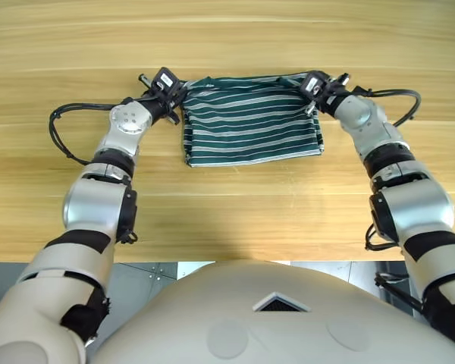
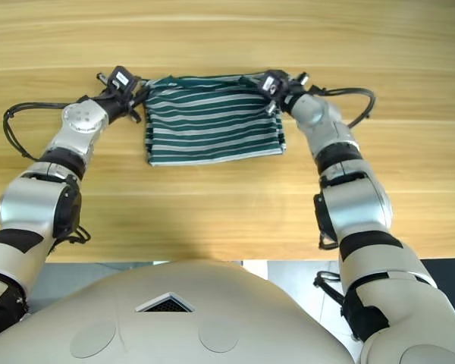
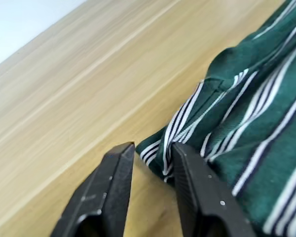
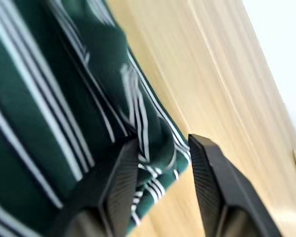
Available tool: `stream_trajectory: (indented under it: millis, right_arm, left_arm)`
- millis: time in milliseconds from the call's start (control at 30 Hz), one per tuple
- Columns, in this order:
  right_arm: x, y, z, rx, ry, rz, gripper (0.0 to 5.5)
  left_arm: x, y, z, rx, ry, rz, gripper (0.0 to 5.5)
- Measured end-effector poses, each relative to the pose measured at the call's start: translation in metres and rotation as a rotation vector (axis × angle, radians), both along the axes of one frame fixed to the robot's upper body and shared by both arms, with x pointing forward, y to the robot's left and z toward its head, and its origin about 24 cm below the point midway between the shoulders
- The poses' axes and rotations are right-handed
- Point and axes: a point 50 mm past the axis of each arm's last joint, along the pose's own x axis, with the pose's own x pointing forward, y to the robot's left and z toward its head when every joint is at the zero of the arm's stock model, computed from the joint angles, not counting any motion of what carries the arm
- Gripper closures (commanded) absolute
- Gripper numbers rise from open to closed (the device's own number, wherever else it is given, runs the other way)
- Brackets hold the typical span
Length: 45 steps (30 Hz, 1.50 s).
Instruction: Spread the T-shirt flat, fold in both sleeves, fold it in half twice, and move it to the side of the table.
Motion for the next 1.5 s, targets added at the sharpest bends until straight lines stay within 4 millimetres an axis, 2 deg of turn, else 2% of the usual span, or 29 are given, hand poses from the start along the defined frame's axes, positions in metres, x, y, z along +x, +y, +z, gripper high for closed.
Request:
stream_trajectory:
  millis: [167, 300, 400, 467, 533, 600, 700, 800, 900, 967, 1033, 1100, 1133, 1233, 1333, 1500]
  right_arm:
    - [0.018, -0.001, 0.025, 0.273, -0.059, -0.144, 2.37]
    - [0.025, 0.005, 0.031, 0.493, -0.03, -0.232, 1.74]
    - [0.025, 0.005, 0.029, 0.486, -0.043, -0.262, 1.19]
    - [0.02, 0.009, 0.028, 0.433, -0.07, -0.139, 0.84]
    - [0.003, 0.009, 0.019, 0.369, -0.072, 0.042, 0.48]
    - [-0.026, -0.006, 0.009, 0.279, -0.056, 0.229, 0.12]
    - [-0.063, -0.032, 0.001, 0.125, 0.027, 0.384, 0.12]
    - [-0.088, -0.044, 0.004, -0.002, 0.07, 0.501, 0.12]
    - [-0.108, -0.047, 0.006, -0.074, 0.102, 0.561, 0.12]
    - [-0.128, -0.037, 0.01, -0.074, 0.129, 0.658, 0.12]
    - [-0.162, -0.012, 0.008, 0.013, 0.191, 0.809, 0.12]
    - [-0.205, 0.026, 0.004, 0.157, 0.286, 0.996, 0.12]
    - [-0.215, 0.036, 0.007, 0.201, 0.302, 1.039, 0.12]
    - [-0.216, 0.054, 0.025, 0.306, 0.245, 1.098, 0.12]
    - [-0.207, 0.065, 0.033, 0.348, 0.204, 1.109, 0.12]
    - [-0.17, 0.073, 0.03, 0.26, 0.113, 0.981, 0.12]
  left_arm:
    - [0.013, 0.004, 0.014, -0.068, -0.021, 0.097, 2.96]
    - [0.023, 0.004, 0.023, -0.194, 0.016, 0.23, 2.42]
    - [0.026, 0.008, 0.024, -0.273, 0.036, 0.325, 1.91]
    - [0.027, 0.01, 0.029, -0.332, -0.004, 0.333, 1.59]
    - [0.029, 0.012, 0.045, -0.424, -0.126, 0.275, 1.27]
    - [0.024, 0.018, 0.054, -0.49, -0.242, 0.211, 1.02]
    - [0.009, 0.026, 0.046, -0.485, -0.306, 0.176, 1.02]
    - [-0.002, 0.029, 0.039, -0.472, -0.336, 0.166, 1.02]
    - [-0.007, 0.03, 0.037, -0.468, -0.351, 0.157, 1.02]
    - [-0.009, 0.029, 0.036, -0.462, -0.357, 0.15, 1.02]
    - [-0.011, 0.03, 0.034, -0.46, -0.356, 0.152, 1.02]
    - [-0.012, 0.03, 0.032, -0.457, -0.356, 0.16, 1.02]
    - [-0.012, 0.03, 0.032, -0.455, -0.355, 0.16, 1.02]
    - [-0.011, 0.026, 0.033, -0.453, -0.36, 0.145, 1.02]
    - [-0.011, 0.024, 0.034, -0.445, -0.366, 0.128, 1.02]
    - [-0.012, 0.022, 0.035, -0.44, -0.379, 0.112, 1.02]
